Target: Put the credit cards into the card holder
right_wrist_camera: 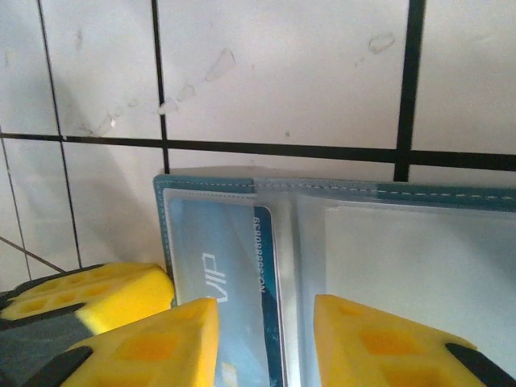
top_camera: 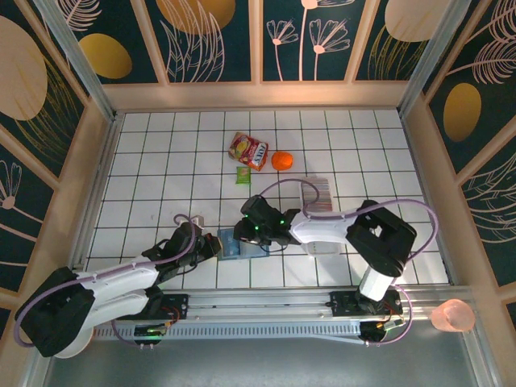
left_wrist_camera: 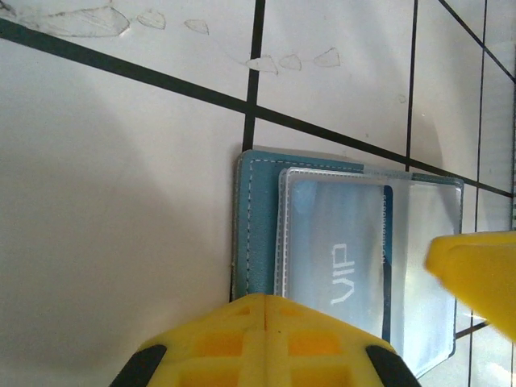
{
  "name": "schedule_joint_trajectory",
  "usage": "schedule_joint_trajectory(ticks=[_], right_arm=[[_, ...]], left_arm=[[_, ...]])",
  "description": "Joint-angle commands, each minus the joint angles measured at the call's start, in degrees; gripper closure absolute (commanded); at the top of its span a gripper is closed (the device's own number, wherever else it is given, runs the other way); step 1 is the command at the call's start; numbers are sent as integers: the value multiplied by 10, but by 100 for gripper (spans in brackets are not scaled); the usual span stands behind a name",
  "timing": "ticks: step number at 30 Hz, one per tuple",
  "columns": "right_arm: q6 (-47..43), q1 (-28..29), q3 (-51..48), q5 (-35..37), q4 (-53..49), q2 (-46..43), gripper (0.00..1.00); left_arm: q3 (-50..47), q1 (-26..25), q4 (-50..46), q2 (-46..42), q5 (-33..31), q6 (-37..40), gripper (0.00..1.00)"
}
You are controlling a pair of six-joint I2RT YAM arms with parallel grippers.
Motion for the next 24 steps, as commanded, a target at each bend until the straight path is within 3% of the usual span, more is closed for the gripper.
schedule_joint_trajectory(ticks=[1, 3, 12, 17, 24], right_arm=[[-21, 11, 20, 67, -73, -50, 61], [-26, 19, 27, 96, -105, -69, 60], [18, 79, 4, 161, -190, -142, 63], [59, 99, -43, 176, -177, -157, 63], [88, 100, -91, 172, -126, -155, 62]], left_arm=[[0, -4, -20, -8, 13, -2, 100], [2, -3, -25, -13, 17, 1, 100], [10, -3, -57, -57, 10, 8, 82], [10, -4, -70, -70, 15, 18, 68], [5, -4, -64, -67, 17, 16, 61]])
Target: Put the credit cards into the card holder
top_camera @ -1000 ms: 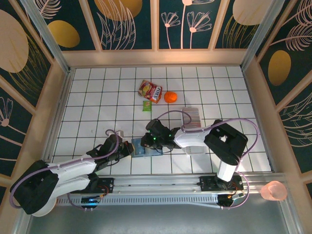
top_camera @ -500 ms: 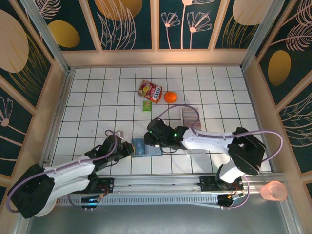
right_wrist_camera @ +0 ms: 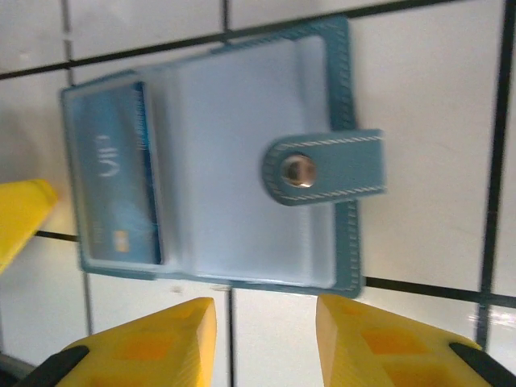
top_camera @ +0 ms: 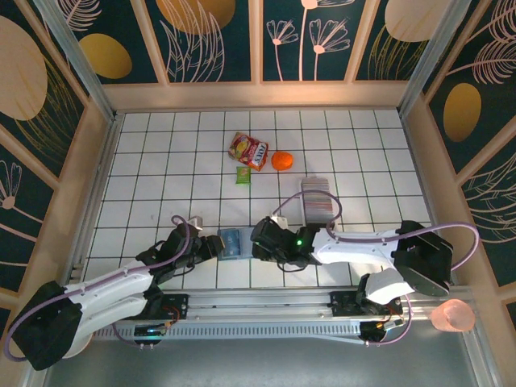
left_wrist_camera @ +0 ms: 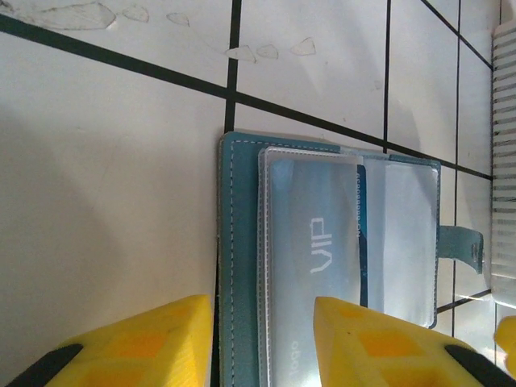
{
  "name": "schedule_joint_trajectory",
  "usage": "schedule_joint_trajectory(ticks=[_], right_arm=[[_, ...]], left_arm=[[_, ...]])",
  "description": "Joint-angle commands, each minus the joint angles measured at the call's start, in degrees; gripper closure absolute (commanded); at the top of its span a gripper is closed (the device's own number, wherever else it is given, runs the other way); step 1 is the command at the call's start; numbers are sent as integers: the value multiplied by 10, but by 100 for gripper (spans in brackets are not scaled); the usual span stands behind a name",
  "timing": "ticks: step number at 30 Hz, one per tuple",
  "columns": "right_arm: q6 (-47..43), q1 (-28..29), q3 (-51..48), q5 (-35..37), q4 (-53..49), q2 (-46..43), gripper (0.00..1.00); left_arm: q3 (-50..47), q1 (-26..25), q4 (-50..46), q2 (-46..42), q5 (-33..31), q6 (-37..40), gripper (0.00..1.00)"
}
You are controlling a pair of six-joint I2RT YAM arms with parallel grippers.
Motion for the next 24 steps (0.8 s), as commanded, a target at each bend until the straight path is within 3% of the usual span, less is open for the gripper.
schedule_joint_trajectory(ticks=[1, 24], right_arm=[[27, 2, -9, 27, 22, -1, 62], [16, -10, 3, 0, 85, 67, 64]], left_arm=[[4, -3, -2, 4, 7, 4, 61], [-5, -3, 34, 52, 29, 4, 78]])
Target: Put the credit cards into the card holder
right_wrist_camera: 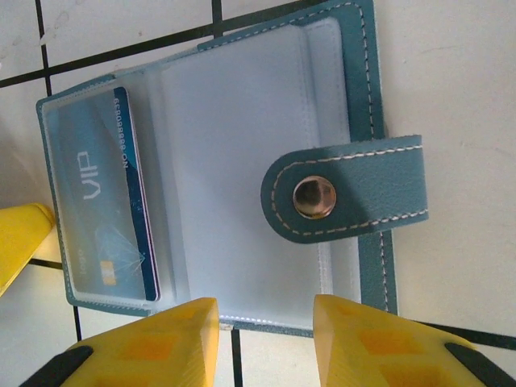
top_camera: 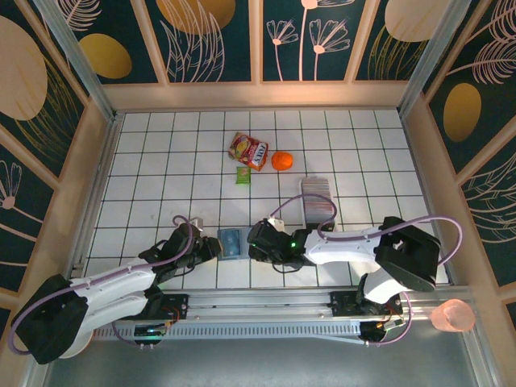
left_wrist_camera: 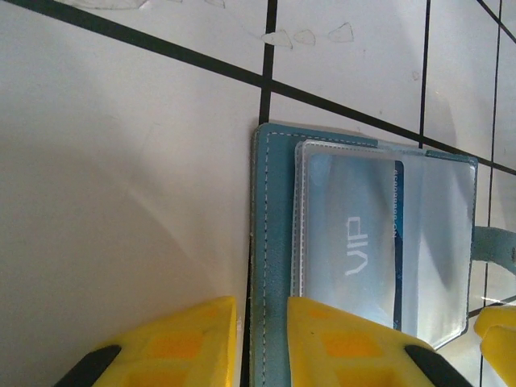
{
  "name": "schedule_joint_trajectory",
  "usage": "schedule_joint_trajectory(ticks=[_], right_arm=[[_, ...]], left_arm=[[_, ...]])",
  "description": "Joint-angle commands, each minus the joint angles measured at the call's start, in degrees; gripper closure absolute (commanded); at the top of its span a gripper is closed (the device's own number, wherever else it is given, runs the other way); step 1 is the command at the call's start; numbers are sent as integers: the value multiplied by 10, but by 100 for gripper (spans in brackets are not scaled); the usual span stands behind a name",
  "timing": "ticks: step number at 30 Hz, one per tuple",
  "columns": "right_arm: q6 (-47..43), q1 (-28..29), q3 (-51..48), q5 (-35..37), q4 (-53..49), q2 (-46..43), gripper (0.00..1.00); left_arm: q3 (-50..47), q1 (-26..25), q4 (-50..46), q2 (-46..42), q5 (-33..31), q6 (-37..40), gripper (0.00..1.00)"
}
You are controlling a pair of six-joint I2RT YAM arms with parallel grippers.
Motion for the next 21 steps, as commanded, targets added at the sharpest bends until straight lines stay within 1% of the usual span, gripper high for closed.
schedule_joint_trajectory(ticks=[1, 8, 21], right_arm=[[-3, -7, 12, 1, 7, 13, 64], [-13, -10, 27, -6, 11, 29, 64], [-18, -14, 38, -9, 12, 41, 64]], left_arm=[[-5, -4, 26, 16, 31, 3, 78], [-6, -4, 36, 25, 40, 6, 83], [-8, -4, 47, 33, 47, 4, 88]])
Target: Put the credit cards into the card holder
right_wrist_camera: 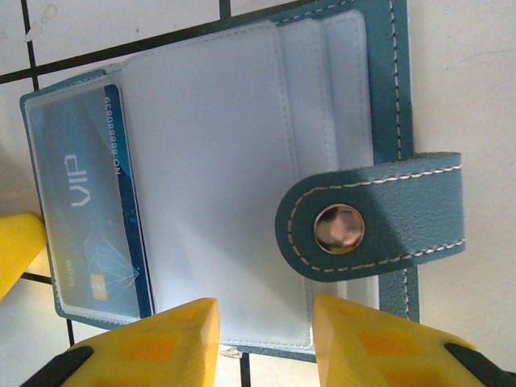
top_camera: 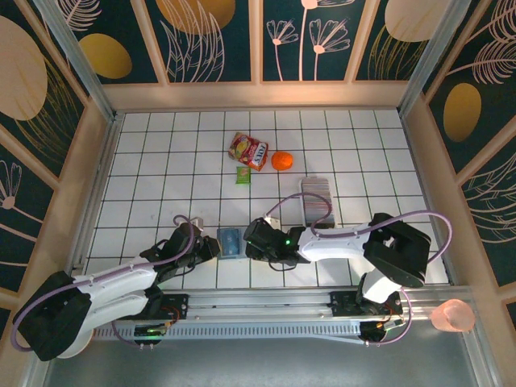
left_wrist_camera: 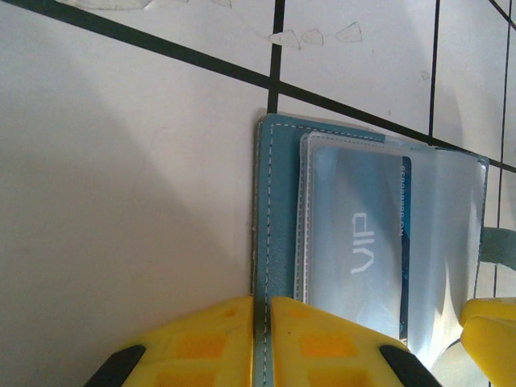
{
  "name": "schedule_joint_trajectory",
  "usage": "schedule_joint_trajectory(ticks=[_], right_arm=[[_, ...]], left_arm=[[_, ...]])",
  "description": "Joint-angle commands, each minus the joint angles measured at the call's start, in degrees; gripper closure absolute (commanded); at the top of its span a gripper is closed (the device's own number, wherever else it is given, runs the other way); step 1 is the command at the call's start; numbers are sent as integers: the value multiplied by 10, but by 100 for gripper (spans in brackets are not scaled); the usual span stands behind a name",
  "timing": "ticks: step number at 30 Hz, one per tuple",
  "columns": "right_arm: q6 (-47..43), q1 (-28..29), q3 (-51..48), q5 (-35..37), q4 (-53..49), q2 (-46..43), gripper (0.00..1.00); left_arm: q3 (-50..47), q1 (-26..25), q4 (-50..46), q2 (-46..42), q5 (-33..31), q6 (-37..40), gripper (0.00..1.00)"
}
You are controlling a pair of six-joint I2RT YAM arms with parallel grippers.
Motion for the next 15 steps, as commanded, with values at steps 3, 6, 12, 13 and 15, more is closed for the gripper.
schedule_joint_trajectory(ticks=[3, 6, 12, 13, 15], right_arm=[[-9, -5, 23, 5, 6, 6, 64], [-13, -5, 27, -2, 20, 8, 64], [-18, -4, 42, -7, 30, 23, 64], [-18, -5, 43, -9, 34, 25, 64], [-19, -4, 47, -14, 39, 29, 64]], left_arm=[[-6, -6, 36, 18, 48, 0, 88], [-7, -6, 39, 21, 50, -1, 89], [-6, -5, 41, 22, 52, -2, 90], [-8, -5, 41, 22, 52, -2, 90], [-8, -6, 41, 22, 52, -3, 90]])
